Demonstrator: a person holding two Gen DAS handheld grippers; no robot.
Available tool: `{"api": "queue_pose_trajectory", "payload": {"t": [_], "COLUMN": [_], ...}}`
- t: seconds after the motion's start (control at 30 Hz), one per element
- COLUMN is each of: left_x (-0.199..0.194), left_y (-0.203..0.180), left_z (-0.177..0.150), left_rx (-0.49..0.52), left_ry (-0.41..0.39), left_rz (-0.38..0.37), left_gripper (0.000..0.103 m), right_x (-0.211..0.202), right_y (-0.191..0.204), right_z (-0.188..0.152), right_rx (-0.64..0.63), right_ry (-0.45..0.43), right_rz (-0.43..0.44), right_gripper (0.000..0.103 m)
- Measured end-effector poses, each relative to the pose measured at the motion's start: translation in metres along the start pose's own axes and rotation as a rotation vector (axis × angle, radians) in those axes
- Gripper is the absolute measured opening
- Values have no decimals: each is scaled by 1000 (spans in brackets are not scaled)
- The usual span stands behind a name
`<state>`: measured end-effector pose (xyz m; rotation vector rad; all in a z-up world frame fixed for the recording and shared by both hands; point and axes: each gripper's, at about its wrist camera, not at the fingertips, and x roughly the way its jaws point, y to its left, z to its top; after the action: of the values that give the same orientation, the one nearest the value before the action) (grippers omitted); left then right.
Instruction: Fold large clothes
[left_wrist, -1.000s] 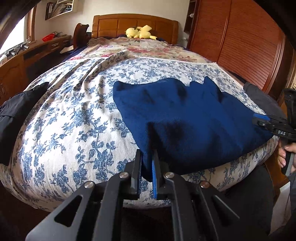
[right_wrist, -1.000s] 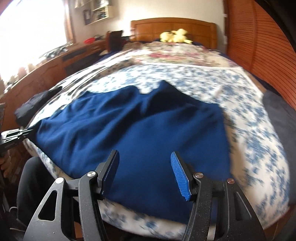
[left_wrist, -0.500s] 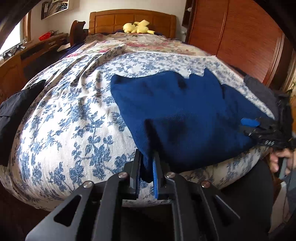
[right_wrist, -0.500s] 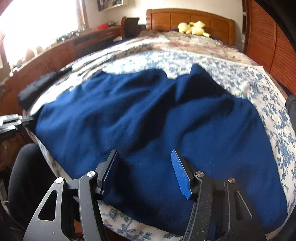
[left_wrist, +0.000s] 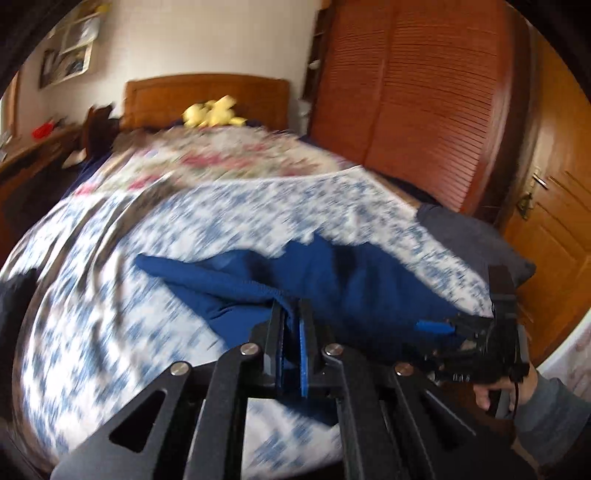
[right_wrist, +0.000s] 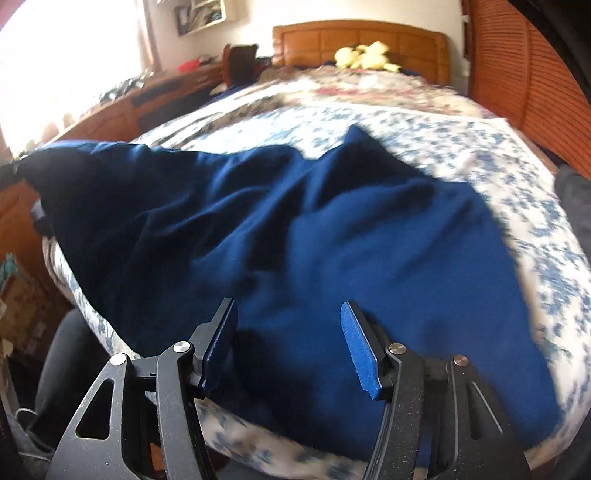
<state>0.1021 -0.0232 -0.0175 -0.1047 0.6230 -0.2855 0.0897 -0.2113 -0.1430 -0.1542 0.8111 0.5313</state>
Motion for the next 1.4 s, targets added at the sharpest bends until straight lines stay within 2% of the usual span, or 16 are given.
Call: {"api": "queue_pose_trajectory", "payload": {"t": [0.23, 0.33, 0.43, 0.5, 0.57, 0.67, 0.8, 0.87, 0.97, 1.17, 1.4], "left_x": [68, 99, 112, 119, 117, 106, 83, 74, 53, 24, 5], "left_y": [-101, -155, -187, -199, -200, -195, -182, -175, -161, -126, -76], "left_z": [47, 44, 33, 27, 25, 30, 38, 38, 35, 22, -2], "left_rx": [100, 176, 225, 268, 291, 290, 264, 264, 265, 245, 169], "left_ry": [57, 104, 136, 144, 128, 94, 66, 41, 4, -10, -5], "left_rz": [-118, -167, -213, -178, -137, -115, -131, -120, -94, -73, -37], "left_gripper": [2, 2, 2, 3, 4, 6, 9, 15, 20, 31, 35], "right_x": [-61, -80, -93, -99, -103, -107, -113, -116, -124, -137, -121], "right_y": [-63, -88, -108, -118, -128, -135, -134, -132, -125, -104, -74], "right_z": [-20, -34, -47, -56, -64, -70, -65, -60, -47, -10, 25], "right_rx": [49, 75, 95, 112, 130, 148, 147, 143, 137, 105, 57], "right_ry": [-68, -79, -80, -78, -74, -74, -83, -95, -123, -183, -180], "right_rz": [-68, -95, -121, -130, -136, -132, -143, -146, -143, -127, -96], "right_gripper": [52, 49, 48, 48, 48, 48, 48, 48, 48, 48, 48]}}
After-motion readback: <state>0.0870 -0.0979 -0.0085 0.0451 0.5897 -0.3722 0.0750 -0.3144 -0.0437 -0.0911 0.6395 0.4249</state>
